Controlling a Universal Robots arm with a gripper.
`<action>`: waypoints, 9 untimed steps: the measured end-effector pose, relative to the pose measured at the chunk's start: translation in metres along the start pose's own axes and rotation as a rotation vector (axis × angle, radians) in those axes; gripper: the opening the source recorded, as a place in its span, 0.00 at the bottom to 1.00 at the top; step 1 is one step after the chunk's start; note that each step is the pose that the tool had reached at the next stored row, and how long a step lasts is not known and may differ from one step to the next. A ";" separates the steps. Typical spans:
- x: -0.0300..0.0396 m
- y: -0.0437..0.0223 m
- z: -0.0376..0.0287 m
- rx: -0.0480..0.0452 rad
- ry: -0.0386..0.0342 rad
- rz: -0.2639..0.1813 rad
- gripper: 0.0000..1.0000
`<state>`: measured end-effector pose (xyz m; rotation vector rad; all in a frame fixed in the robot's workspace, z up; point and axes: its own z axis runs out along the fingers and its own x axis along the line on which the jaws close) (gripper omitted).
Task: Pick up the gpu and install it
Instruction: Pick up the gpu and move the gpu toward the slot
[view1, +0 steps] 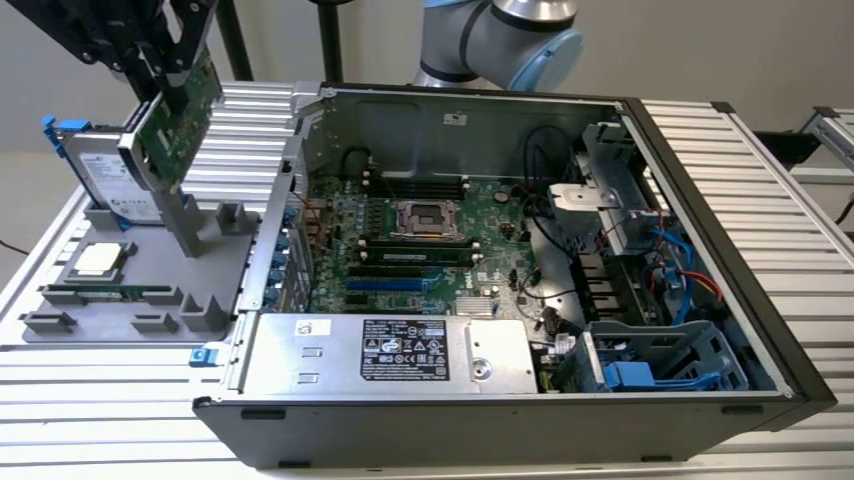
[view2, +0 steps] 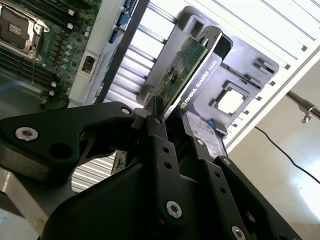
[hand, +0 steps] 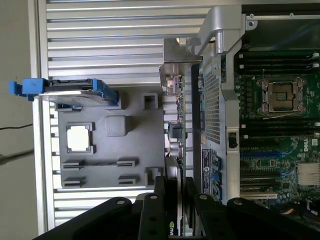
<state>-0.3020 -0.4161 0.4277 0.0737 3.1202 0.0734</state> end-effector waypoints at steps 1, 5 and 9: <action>-0.0004 0.0000 0.0000 0.0000 0.0000 0.000 0.00; -0.0039 0.0002 0.0000 0.0000 0.0001 0.000 0.00; -0.0090 0.0004 0.0001 0.0001 0.0001 0.000 0.00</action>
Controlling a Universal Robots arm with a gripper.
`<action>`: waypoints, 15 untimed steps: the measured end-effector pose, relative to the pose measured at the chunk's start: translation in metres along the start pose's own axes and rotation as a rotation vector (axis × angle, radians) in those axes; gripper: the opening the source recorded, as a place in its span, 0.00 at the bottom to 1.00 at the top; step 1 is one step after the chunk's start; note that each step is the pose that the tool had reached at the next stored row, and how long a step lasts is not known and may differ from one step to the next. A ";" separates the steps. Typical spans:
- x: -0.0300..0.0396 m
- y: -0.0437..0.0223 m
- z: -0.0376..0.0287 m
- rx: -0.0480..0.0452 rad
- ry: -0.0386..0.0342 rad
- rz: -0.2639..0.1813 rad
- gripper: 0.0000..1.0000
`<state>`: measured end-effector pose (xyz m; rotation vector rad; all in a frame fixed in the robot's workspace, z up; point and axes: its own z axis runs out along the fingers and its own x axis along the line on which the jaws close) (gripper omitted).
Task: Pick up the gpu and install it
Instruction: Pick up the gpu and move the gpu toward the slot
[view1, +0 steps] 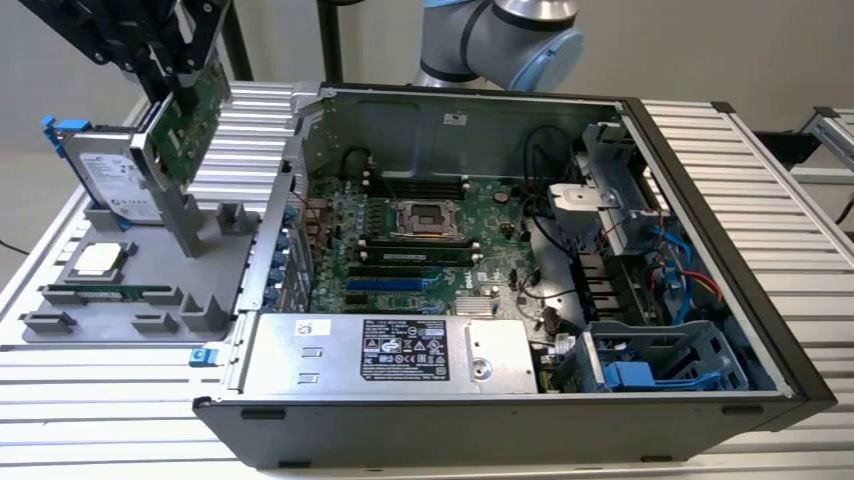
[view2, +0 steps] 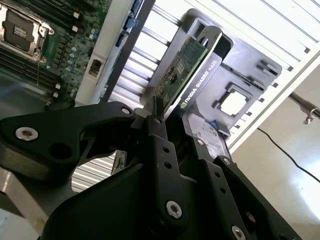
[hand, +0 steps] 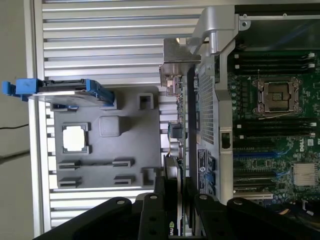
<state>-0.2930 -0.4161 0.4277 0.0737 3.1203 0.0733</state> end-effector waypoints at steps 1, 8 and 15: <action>-0.0009 0.0000 0.0000 0.0000 0.0000 0.000 0.00; -0.0073 0.0004 0.0002 -0.0001 -0.0001 0.000 0.00; -0.0132 0.0006 0.0003 0.0000 0.0000 0.000 0.00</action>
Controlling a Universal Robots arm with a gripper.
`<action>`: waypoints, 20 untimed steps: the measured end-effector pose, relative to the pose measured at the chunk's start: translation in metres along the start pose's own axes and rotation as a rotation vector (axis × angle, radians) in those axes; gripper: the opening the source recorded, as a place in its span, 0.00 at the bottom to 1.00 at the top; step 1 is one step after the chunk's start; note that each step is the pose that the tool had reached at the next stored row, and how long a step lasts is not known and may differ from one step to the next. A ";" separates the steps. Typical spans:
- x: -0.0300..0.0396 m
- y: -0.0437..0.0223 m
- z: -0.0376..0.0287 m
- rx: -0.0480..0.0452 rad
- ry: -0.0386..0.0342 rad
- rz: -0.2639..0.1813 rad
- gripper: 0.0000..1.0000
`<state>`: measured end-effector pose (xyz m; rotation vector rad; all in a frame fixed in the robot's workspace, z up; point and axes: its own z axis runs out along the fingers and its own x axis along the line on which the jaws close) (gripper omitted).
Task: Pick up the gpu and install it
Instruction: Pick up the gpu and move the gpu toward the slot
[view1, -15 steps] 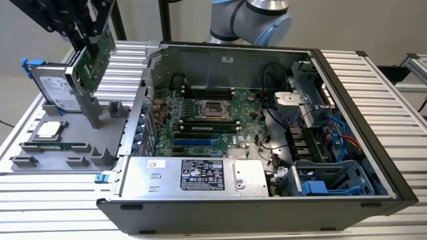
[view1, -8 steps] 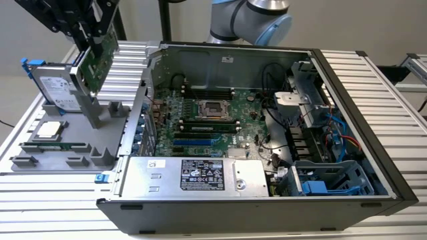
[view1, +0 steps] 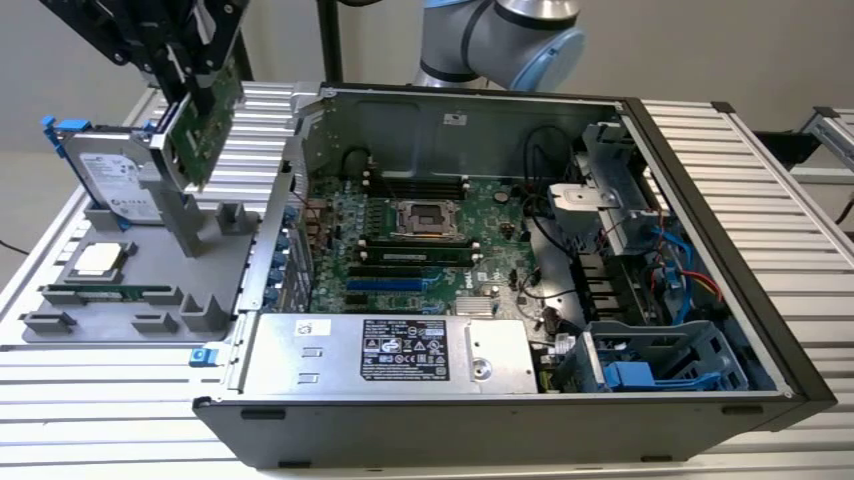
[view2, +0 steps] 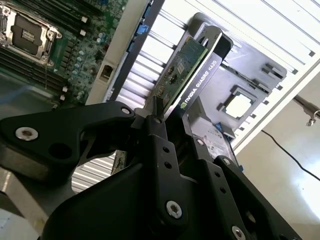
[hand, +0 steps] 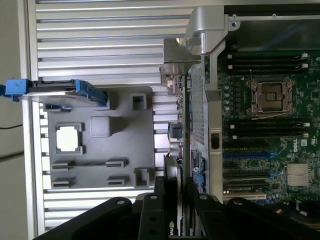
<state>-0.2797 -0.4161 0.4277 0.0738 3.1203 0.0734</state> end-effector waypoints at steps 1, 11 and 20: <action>-0.0008 0.0000 0.0001 0.0000 -0.0001 0.000 0.00; -0.0078 0.0004 0.0001 0.0001 0.0000 0.000 0.00; -0.0129 0.0006 0.0003 0.0000 0.0000 0.000 0.00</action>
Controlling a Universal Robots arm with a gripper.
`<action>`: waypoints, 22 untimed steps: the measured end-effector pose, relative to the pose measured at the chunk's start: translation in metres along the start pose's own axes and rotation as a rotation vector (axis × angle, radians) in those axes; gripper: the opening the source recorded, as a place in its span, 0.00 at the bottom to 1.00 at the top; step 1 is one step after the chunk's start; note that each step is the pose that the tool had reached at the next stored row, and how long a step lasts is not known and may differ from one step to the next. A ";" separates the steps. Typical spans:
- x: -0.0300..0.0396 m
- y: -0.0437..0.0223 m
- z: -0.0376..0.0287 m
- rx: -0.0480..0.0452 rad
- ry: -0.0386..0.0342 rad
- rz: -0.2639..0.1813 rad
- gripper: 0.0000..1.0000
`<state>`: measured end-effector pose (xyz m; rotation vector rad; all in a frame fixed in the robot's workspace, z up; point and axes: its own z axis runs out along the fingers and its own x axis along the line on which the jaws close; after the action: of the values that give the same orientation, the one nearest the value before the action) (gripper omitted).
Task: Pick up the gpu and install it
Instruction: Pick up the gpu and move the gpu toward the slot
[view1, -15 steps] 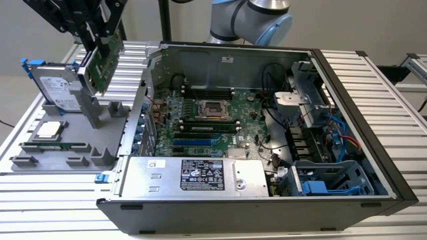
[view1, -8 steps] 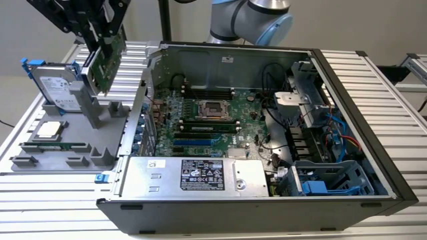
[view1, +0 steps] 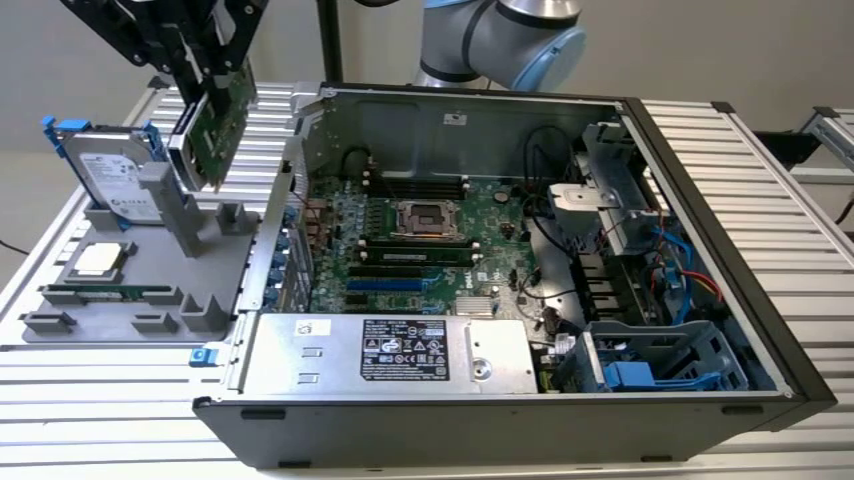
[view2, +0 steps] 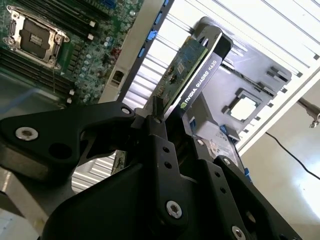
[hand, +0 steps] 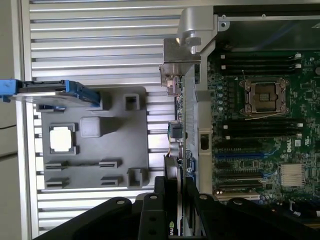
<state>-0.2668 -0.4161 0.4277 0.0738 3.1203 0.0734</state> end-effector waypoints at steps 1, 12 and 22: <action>-0.0005 0.0000 0.0000 0.0000 0.0000 0.000 0.00; -0.0060 0.0003 0.0001 0.0000 0.0000 0.000 0.00; -0.0108 0.0005 0.0002 0.0001 0.0001 0.000 0.00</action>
<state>-0.2560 -0.4161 0.4278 0.0737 3.1204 0.0733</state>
